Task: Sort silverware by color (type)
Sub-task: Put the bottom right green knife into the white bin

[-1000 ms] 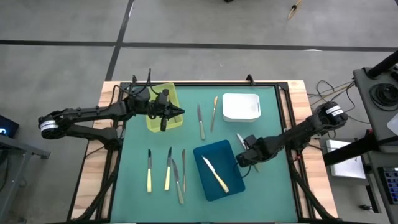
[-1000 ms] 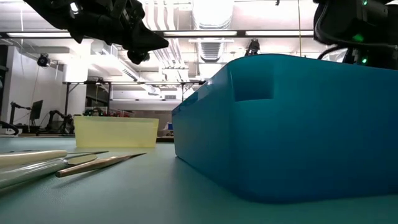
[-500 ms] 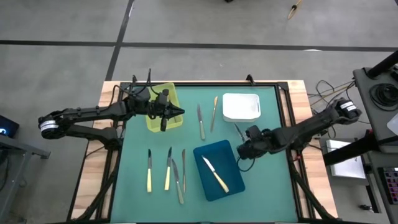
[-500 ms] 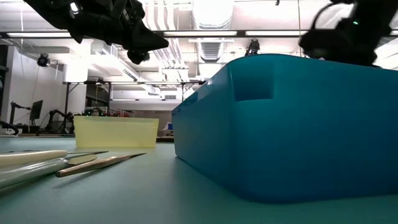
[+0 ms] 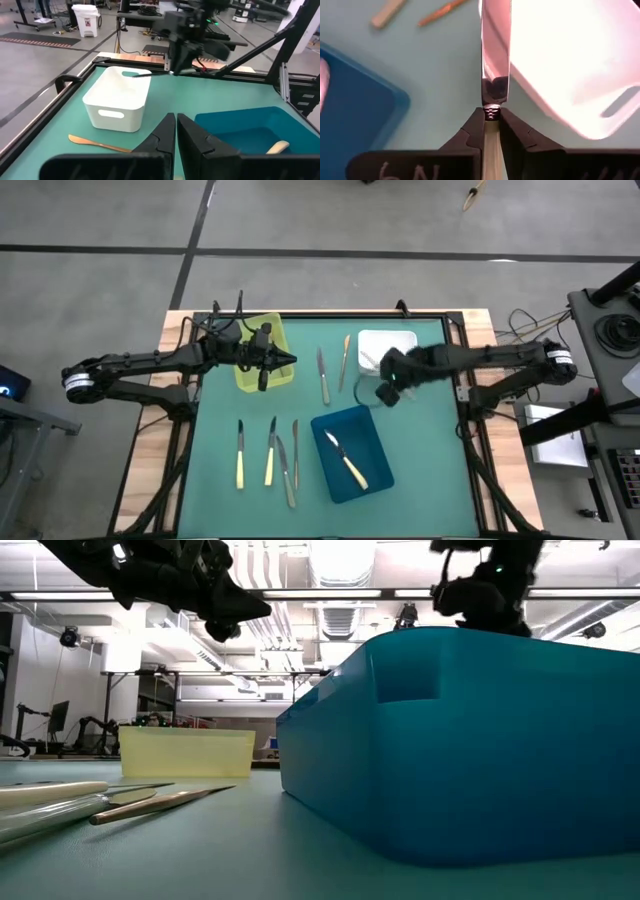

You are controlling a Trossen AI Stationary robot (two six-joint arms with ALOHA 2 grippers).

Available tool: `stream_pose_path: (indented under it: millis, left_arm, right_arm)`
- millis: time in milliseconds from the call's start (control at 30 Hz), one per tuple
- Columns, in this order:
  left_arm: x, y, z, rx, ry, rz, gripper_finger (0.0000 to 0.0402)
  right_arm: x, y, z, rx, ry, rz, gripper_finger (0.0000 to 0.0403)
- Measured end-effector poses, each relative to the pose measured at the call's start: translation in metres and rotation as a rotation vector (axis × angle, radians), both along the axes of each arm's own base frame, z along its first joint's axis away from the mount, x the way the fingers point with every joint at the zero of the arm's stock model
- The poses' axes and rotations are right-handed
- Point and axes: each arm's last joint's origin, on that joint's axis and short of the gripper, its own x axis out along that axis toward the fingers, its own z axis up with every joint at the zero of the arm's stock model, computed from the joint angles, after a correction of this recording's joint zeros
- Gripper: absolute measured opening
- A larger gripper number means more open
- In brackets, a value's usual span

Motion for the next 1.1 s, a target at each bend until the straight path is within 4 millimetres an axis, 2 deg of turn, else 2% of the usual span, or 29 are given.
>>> stream_pose_path:
  millis: [100,267,433,567,667,867,1100]
  left_arm:
    - [0.0,0.0,0.0,0.014,-0.001,-0.003,0.0]
    - [0.0,0.0,0.0,0.038,-0.001,-0.008,0.0]
    - [0.0,0.0,0.0,0.04,-0.001,-0.008,0.0]
    - [0.0,0.0,0.0,0.039,0.0,-0.008,0.0]
    - [0.0,0.0,-0.001,0.029,0.008,-0.007,0.0]
    - [0.0,0.0,-0.001,0.023,0.016,-0.006,0.0]
    - [0.0,0.0,-0.001,0.026,0.009,-0.006,0.0]
  right_arm:
    - [0.002,-0.025,0.009,0.035,0.039,0.084,0.0024]
    - [0.014,-0.06,0.016,-0.02,0.119,0.233,0.0024]
    - [0.026,-0.086,0.011,-0.081,0.241,0.493,0.0024]
    - [0.027,-0.103,0.001,-0.056,0.34,0.604,0.0024]
    - [0.021,-0.112,0.001,-0.034,0.371,0.591,0.0024]
    - [0.008,-0.116,0.009,-0.041,0.365,0.54,0.0024]
    - [0.013,-0.119,0.007,-0.084,0.23,0.527,0.0024]
